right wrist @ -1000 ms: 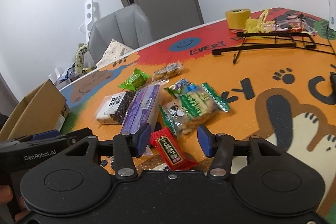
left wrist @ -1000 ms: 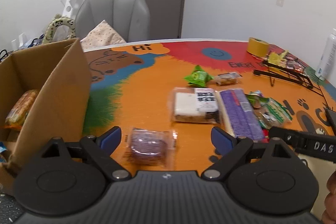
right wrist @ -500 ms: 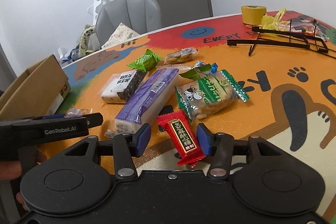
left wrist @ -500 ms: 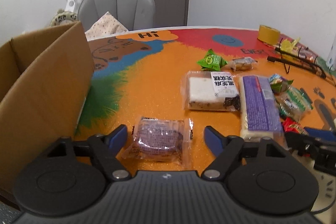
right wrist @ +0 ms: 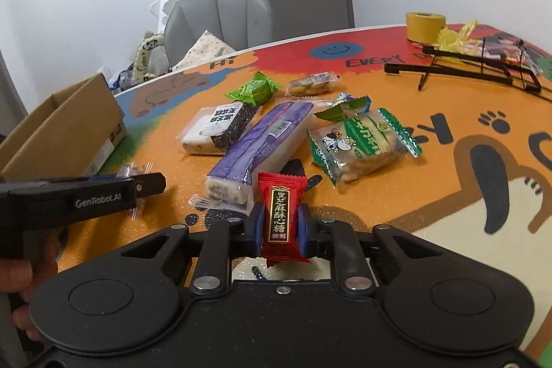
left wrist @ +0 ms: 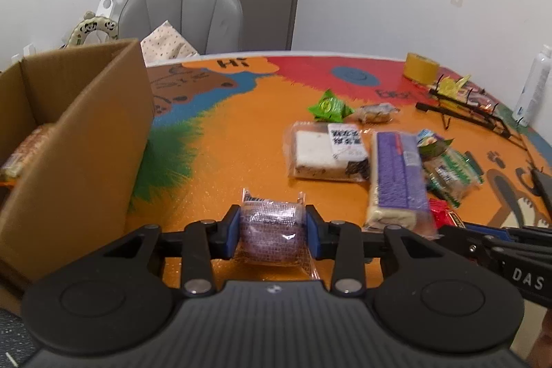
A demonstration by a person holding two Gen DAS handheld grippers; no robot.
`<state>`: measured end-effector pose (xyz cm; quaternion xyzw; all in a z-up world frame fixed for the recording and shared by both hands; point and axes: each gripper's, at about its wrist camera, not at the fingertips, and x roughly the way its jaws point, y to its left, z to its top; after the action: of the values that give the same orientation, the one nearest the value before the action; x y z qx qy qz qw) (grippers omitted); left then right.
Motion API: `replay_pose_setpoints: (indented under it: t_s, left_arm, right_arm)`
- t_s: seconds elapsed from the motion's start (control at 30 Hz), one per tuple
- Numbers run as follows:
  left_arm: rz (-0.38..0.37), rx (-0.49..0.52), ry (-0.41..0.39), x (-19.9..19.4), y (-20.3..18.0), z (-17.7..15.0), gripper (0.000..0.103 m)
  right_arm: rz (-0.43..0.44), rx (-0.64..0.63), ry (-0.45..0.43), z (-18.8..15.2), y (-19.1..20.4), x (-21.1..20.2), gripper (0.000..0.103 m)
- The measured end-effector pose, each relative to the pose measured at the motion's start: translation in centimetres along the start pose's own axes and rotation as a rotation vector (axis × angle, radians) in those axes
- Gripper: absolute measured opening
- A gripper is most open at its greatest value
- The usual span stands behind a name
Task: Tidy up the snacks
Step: 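Grasp the brown pastry with left gripper while right grasps red candy bar, then carry the brown pastry and red candy bar over the cardboard box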
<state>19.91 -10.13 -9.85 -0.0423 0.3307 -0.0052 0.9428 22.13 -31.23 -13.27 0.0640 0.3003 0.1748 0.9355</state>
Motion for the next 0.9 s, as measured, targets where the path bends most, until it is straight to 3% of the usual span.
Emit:
replay_pose_setpoints:
  t_s: [0.33,0.9]
  left_arm:
    - [-0.064,-0.020,-0.089,-4.7,0.6,1.3,0.037]
    - [-0.090,-0.075,-0.187,-9.6,4.2,1.5,0.037]
  right_arm:
    - [-0.006,0.009,-0.060,1.0,2.0,-2.4,0.018]
    - [0.011,-0.023,-0.120,2.0,6.8,-4.5,0.018]
